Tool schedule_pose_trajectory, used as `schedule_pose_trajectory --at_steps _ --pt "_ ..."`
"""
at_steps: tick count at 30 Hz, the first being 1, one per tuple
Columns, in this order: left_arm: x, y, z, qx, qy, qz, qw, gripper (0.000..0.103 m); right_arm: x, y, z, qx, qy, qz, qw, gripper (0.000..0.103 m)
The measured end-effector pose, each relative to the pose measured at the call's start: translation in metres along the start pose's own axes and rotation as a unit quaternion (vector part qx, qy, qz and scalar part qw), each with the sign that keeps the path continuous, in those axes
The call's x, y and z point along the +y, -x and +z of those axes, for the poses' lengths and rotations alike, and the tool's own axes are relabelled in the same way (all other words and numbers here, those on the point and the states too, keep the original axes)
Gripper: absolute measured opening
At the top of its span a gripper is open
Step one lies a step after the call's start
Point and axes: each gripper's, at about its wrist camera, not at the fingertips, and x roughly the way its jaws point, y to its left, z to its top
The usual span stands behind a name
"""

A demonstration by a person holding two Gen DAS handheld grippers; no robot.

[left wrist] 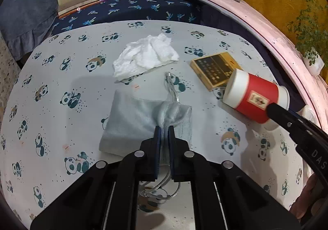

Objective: Collect trash
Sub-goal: 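Grasp the grey pouch with the left tool while the right tool grasps the red paper cup, then carry the grey pouch and red cup over the bin with both tools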

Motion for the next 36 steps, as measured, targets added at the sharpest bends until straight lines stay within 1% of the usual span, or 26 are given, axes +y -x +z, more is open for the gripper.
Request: schedule_pose_trajectory --at_steps 1,2,3,10,18,26,36 --pt "-0.003 0.002 -0.001 -0.001 -0.001 -0.003 1.0 0.006 0.0 0.002 -0.001 -0.001 0.001 0.0 1.0 0.014" --pt "-0.007 0.006 -0.001 -0.003 -0.003 -0.006 1.0 0.006 0.0 0.005 -0.002 -0.001 0.003 -0.001 1.0 0.007" --pt "-0.01 0.009 -0.001 -0.006 -0.004 -0.01 0.9999 0.005 0.0 0.008 -0.003 -0.003 0.004 -0.001 1.0 0.003" --pt "-0.043 0.038 -0.001 -0.029 -0.024 -0.04 0.9985 0.005 -0.01 0.04 -0.007 -0.028 -0.003 -0.01 1.0 0.003" --pt "-0.099 0.07 -0.005 -0.055 -0.066 -0.066 0.9941 0.005 -0.039 0.088 -0.013 -0.065 -0.027 -0.028 0.997 0.003" --pt "-0.157 0.099 -0.016 -0.073 -0.109 -0.089 0.9874 0.005 -0.081 0.136 -0.027 -0.097 -0.057 -0.052 0.992 0.003" --pt "-0.233 0.116 -0.04 -0.072 -0.161 -0.125 0.9763 0.005 -0.14 0.185 -0.052 -0.126 -0.102 -0.089 0.983 0.003"
